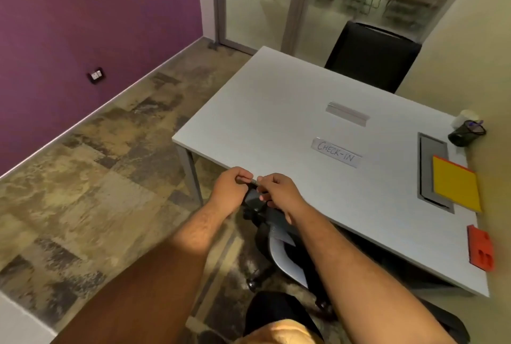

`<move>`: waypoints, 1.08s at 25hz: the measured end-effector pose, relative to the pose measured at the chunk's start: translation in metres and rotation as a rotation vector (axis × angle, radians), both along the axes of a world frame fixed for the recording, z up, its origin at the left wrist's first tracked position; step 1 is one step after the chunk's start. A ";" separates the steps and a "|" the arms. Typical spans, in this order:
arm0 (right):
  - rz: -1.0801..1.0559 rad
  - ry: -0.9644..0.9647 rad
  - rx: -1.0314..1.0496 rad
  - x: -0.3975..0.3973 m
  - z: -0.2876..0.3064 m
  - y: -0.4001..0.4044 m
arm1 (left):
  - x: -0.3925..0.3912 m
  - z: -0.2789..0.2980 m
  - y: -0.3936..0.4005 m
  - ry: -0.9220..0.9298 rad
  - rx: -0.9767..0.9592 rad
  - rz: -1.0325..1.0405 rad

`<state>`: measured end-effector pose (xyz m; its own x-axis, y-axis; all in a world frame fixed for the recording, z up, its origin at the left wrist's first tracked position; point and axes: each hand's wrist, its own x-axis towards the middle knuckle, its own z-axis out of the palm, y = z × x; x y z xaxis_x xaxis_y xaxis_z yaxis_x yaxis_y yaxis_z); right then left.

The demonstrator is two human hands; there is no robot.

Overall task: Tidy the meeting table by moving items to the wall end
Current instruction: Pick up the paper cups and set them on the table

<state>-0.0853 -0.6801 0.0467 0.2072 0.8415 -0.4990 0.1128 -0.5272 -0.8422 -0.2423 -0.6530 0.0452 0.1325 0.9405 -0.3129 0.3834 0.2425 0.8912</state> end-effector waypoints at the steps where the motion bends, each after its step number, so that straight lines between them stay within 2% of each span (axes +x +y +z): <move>1: 0.030 -0.002 0.005 -0.017 0.000 0.009 | -0.017 0.001 0.004 0.010 -0.010 0.037; 5: 0.132 -0.013 -0.006 -0.077 -0.005 0.055 | -0.090 -0.002 0.035 0.020 -0.015 0.155; 10: 0.174 -0.014 0.003 -0.136 -0.027 0.139 | -0.167 -0.011 0.108 0.093 0.015 0.186; 13: 0.195 -0.009 0.037 -0.174 -0.035 0.227 | -0.206 -0.009 0.193 0.106 0.024 0.207; 18: 0.197 0.017 0.095 -0.204 -0.025 0.371 | -0.253 0.005 0.339 0.193 0.001 0.117; 22: 0.171 -0.027 0.109 -0.227 -0.009 0.465 | -0.266 0.022 0.443 0.141 0.067 0.126; 27: 0.121 -0.186 0.150 -0.248 -0.022 0.549 | -0.276 -0.003 0.549 0.108 0.111 0.050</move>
<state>-0.3336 -0.1310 0.0243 0.1774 0.9272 -0.3298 0.3271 -0.3716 -0.8689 -0.5181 -0.1043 0.0426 0.0558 0.9747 -0.2163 0.4686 0.1657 0.8677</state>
